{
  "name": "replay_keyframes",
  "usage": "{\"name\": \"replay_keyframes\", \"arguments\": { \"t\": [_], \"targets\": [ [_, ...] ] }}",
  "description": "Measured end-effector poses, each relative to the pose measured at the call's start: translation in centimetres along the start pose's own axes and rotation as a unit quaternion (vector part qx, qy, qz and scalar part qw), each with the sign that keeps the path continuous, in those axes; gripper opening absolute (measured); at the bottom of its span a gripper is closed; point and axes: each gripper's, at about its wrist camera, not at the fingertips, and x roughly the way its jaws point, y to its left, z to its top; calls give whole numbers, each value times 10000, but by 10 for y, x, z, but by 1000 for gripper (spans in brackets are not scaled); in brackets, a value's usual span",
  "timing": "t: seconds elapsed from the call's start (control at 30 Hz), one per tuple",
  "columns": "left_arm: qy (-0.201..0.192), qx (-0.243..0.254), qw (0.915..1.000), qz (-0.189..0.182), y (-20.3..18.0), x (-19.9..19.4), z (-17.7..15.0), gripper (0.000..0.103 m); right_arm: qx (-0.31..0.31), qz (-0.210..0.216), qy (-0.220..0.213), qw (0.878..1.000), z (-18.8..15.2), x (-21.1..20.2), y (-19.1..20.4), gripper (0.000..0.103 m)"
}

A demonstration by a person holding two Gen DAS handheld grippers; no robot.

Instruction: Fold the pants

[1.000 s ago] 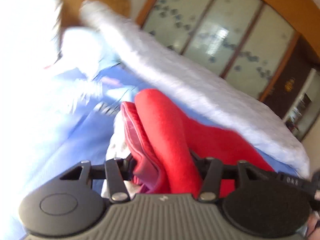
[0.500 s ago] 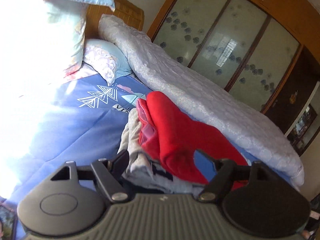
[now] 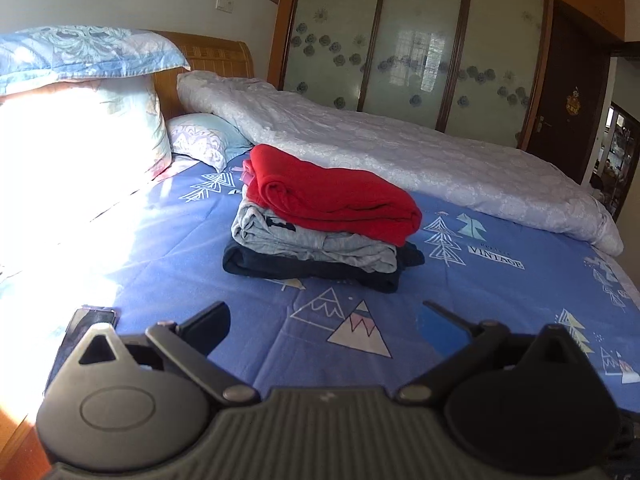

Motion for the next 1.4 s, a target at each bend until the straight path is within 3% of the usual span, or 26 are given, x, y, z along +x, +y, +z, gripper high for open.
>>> {"name": "replay_keyframes", "arguments": {
  "t": [0.13, 0.23, 0.33, 0.53, 0.77, 1.13, 1.4],
  "targets": [
    [74, 147, 9997, 153, -18, -20, -3, 103, 359, 36, 104, 9993, -14, -23, 0, 95],
    [-3, 437, 9974, 580, -30, -32, -10, 103, 570, 129, 136, 9982, -21, -36, 2, 95],
    [-7, 678, 9934, 924, -41, -41, -18, 103, 362, 227, -23, 9991, -26, -50, 14, 95],
    [325, 627, 9935, 892, -45, -44, -34, 103, 289, 373, 15, 9989, -33, -54, 22, 95],
    [420, 688, 9912, 1051, -46, -41, -41, 103, 392, 386, 53, 9985, -38, -52, 21, 95],
    [753, 813, 9892, 960, -52, -25, -58, 103, 462, 271, 168, 9984, -42, -46, 19, 95],
    [622, 761, 9901, 1004, -51, -24, -54, 103, 516, 110, 122, 9985, -42, -43, 17, 95]
  ]
}}
